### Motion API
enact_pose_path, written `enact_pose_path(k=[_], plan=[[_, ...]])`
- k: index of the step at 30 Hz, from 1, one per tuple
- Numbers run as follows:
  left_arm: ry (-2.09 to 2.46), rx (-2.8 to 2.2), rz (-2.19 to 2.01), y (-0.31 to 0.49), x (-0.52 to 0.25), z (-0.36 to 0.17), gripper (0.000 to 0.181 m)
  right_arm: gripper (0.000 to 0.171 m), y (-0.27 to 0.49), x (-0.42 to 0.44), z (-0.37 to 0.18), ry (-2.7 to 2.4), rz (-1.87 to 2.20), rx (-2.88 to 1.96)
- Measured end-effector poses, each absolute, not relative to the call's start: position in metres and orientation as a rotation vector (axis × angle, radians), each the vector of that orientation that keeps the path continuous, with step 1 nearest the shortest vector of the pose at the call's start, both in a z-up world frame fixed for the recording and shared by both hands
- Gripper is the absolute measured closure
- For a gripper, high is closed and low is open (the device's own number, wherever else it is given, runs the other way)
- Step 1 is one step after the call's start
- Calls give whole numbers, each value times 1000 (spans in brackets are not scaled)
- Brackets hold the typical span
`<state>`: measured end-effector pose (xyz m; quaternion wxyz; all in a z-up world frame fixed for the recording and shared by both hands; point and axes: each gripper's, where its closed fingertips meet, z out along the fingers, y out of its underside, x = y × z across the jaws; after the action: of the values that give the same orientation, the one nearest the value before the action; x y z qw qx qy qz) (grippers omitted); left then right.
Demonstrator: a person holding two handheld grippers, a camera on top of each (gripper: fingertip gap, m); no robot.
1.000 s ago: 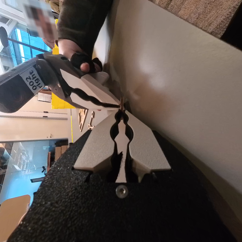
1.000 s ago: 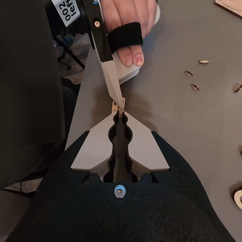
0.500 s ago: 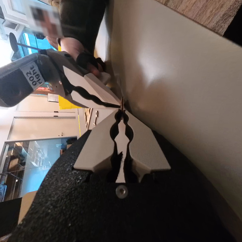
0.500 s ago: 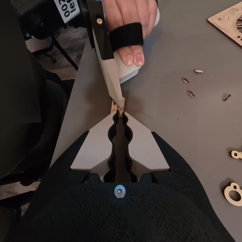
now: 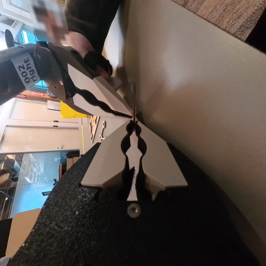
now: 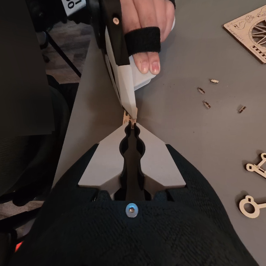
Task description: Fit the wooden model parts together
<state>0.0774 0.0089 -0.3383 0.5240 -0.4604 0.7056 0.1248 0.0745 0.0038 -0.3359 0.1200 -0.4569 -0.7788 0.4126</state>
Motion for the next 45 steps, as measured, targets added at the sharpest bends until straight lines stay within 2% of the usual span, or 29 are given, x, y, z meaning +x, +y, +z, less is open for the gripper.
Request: enact_pose_path(k=[7, 20, 23, 25, 30, 36, 45], plan=[[1713, -1069, 335, 9, 78, -338, 180, 169, 4, 75, -336, -2217, 1358, -1521], [1685, -1101, 293, 9, 79, -339, 180, 171, 10, 70, -321, -2115, 1431, -1412], [1674, -1088, 364, 14, 76, -338, 180, 171, 23, 57, -302, -1954, 1436, -1316], [1673, -1019, 535, 24, 70, -335, 181, 160, 42, 47, -281, -1758, 1408, -1223], [1581, -946, 735, 43, 54, -320, 180, 152, 94, 48, -235, -1320, 1153, -973], [1473, -1007, 689, 53, 46, -311, 180, 152, 93, 47, -229, -1291, 844, -737], [756, -1080, 32, 54, -7, -218, 181, 152, 83, 31, -242, -1371, 440, -517]])
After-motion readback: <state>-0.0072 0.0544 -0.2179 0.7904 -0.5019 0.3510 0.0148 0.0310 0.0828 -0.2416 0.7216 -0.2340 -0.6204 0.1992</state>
